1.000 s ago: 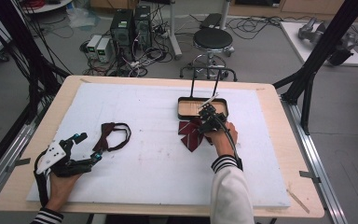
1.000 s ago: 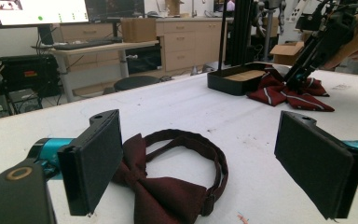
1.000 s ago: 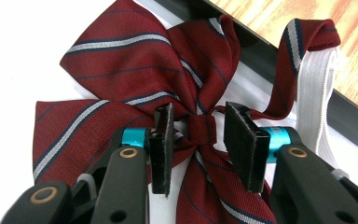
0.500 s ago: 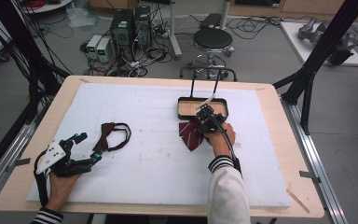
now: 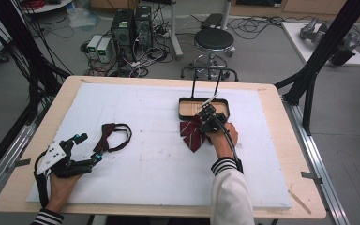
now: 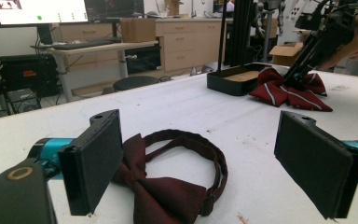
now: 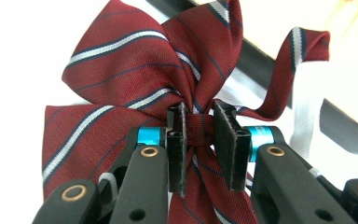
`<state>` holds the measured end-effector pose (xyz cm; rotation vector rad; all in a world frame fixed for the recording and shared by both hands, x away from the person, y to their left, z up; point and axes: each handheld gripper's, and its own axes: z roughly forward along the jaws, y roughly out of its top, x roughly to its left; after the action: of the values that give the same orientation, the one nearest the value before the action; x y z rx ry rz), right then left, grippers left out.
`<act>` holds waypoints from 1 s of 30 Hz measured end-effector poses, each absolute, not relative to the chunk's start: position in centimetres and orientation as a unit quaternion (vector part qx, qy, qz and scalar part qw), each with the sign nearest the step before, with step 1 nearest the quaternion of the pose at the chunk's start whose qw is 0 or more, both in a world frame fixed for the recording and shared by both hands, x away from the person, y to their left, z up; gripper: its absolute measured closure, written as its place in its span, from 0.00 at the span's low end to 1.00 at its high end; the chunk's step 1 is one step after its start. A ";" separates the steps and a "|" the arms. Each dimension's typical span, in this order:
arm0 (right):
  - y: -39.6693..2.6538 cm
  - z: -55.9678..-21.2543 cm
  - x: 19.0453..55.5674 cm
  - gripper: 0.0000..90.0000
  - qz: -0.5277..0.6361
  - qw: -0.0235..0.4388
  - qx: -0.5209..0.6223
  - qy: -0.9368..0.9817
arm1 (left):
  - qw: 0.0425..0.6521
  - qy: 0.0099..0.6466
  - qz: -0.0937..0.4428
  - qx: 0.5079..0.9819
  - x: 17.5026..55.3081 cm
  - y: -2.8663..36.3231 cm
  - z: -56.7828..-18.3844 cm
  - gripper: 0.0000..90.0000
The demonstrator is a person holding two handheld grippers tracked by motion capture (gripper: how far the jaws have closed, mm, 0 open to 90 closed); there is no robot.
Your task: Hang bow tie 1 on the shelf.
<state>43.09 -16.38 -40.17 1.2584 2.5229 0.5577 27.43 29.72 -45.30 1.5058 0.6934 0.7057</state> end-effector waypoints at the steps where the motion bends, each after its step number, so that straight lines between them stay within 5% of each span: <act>1: -16.4 -40.0 43.0 0.84 0.198 0.135 0.435 0.868 | 0.621 0.302 0.307 0.655 27.4 29.7 -45.3 0.17; 30: -19.9 -34.0 39.7 0.84 0.369 0.225 0.379 0.818 | 0.620 0.302 0.308 0.656 27.4 29.7 -45.3 0.17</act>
<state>39.74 -19.89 -34.01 1.0453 2.2567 1.0185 27.42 29.70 -45.30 1.5083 0.6937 0.7074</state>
